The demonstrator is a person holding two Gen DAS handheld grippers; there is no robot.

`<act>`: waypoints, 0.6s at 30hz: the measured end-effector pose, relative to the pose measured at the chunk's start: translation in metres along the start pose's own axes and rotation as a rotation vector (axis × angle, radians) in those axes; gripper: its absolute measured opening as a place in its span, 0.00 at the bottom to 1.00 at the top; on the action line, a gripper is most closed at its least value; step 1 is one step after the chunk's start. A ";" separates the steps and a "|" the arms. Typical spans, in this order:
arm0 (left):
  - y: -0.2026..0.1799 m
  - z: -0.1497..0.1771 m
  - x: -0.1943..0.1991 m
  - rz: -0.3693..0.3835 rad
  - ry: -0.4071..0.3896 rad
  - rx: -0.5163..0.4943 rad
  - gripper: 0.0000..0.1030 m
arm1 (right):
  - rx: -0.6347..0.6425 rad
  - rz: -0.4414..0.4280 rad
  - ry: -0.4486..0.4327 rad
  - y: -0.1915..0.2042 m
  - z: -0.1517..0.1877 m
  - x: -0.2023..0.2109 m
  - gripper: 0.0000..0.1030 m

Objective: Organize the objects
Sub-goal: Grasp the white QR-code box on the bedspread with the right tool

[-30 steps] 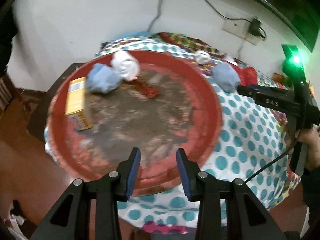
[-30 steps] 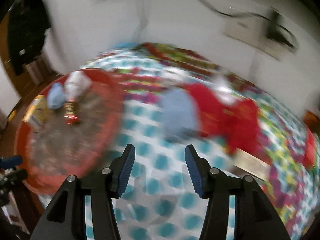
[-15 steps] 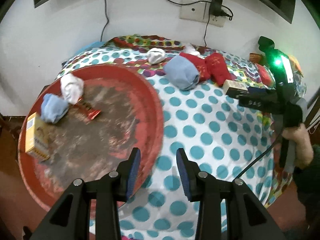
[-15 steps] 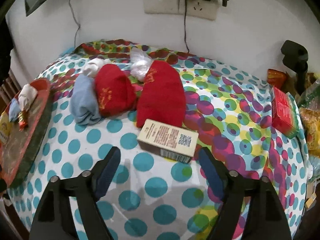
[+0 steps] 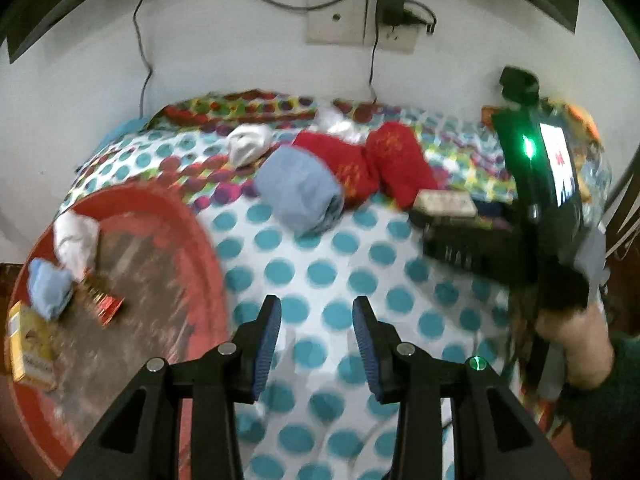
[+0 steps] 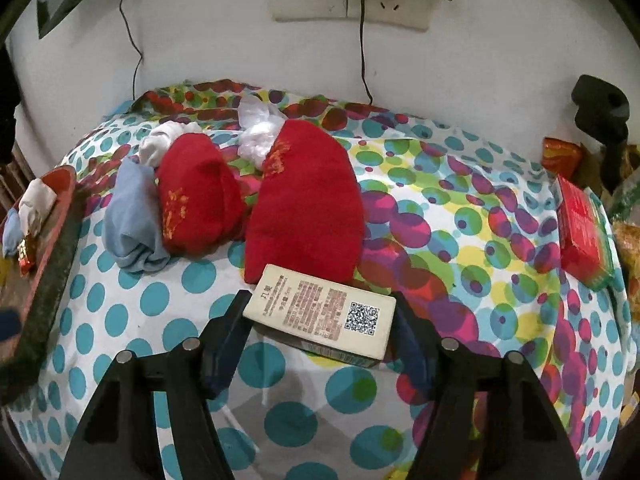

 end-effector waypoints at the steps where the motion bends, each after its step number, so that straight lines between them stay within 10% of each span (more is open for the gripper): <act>1: -0.003 -0.006 -0.005 0.009 -0.012 0.006 0.37 | 0.018 0.005 -0.005 -0.001 0.000 0.000 0.63; 18: 0.006 -0.066 -0.075 0.003 0.004 0.252 0.40 | -0.003 0.004 0.010 -0.027 0.010 0.000 0.64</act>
Point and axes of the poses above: each gripper's, at about its wrist camera, not at the fingertips, and x roughly against the way its jaws point, y to its left, z to its underside, the point moved 9 cm from there along -x, roughly the way its jaws point, and after that the axes turned 4 degrees about x, right-handed, at the moved point
